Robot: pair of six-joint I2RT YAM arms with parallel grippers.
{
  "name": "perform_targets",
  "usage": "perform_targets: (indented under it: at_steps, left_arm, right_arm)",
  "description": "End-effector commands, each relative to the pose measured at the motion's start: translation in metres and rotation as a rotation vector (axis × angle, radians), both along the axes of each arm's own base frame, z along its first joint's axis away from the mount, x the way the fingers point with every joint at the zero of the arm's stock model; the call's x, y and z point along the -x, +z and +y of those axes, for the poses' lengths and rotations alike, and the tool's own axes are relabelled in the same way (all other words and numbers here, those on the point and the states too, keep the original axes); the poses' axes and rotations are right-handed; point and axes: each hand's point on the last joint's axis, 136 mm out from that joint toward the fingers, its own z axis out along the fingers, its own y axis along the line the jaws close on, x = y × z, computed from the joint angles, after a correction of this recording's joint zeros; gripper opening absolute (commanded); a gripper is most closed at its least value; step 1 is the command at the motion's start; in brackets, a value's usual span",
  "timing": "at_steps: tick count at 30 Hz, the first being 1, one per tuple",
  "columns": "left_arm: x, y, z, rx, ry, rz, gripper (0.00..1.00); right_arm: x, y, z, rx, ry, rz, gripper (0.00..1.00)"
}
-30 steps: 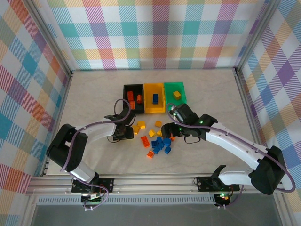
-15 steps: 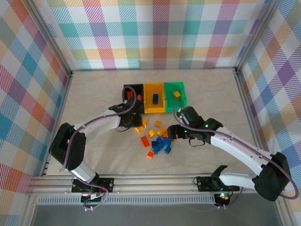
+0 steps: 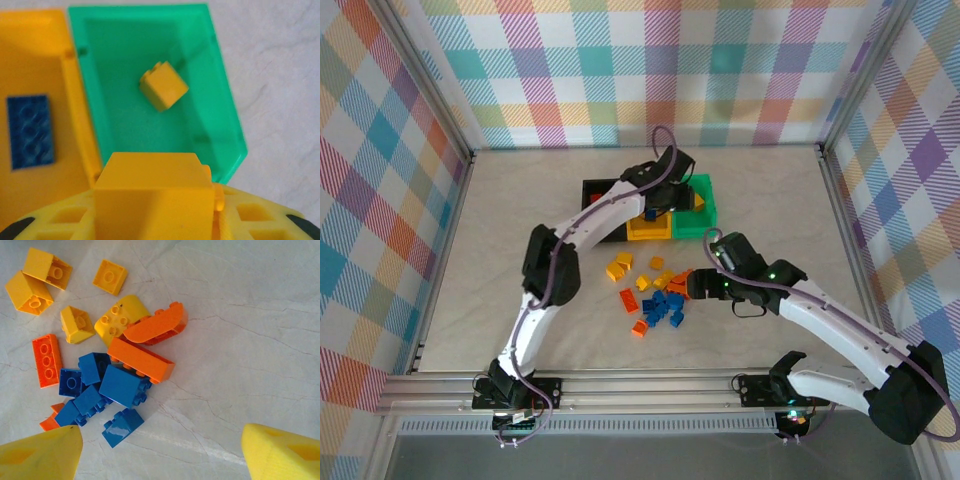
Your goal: Sort the legos into containers by color
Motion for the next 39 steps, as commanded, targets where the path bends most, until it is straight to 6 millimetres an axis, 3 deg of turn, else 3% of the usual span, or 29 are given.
perform_targets:
  at_steps: [1, 4, 9, 15, 21, 26, 31, 39]
  left_arm:
    - [0.001, -0.001, -0.006, -0.049, -0.034, 0.035, 0.33]
    - [-0.008, -0.008, -0.01, -0.07, -0.03, 0.044, 0.38]
    - [-0.006, -0.018, -0.011, -0.057, -0.026, 0.065, 0.63]
    - [0.004, 0.001, 0.005, -0.109, -0.022, 0.052, 0.69]
    - [0.032, 0.013, 0.029, -0.234, -0.039, 0.085, 0.67]
    - [0.061, 0.045, 0.042, -0.349, -0.079, 0.058, 0.67]
    - [0.089, 0.08, 0.044, -0.387, -0.116, 0.0, 0.77]
    - [0.125, 0.09, 0.035, -0.465, -0.182, -0.029, 0.83]
  right_arm:
    - [0.004, -0.005, -0.005, 0.001, -0.019, 0.022, 0.83]
    - [0.004, -0.004, -0.004, -0.001, -0.018, 0.023, 0.83]
    - [0.003, -0.001, -0.004, -0.003, -0.017, 0.021, 0.83]
    - [0.001, 0.003, 0.0, -0.014, -0.008, 0.017, 0.84]
    - [-0.001, 0.003, 0.007, -0.016, 0.025, 0.022, 0.84]
    - [-0.004, -0.001, 0.017, -0.027, 0.065, 0.034, 0.83]
    - [-0.009, -0.011, 0.03, -0.041, 0.11, 0.053, 0.82]
    - [0.001, -0.028, 0.037, -0.03, 0.167, 0.109, 0.81]
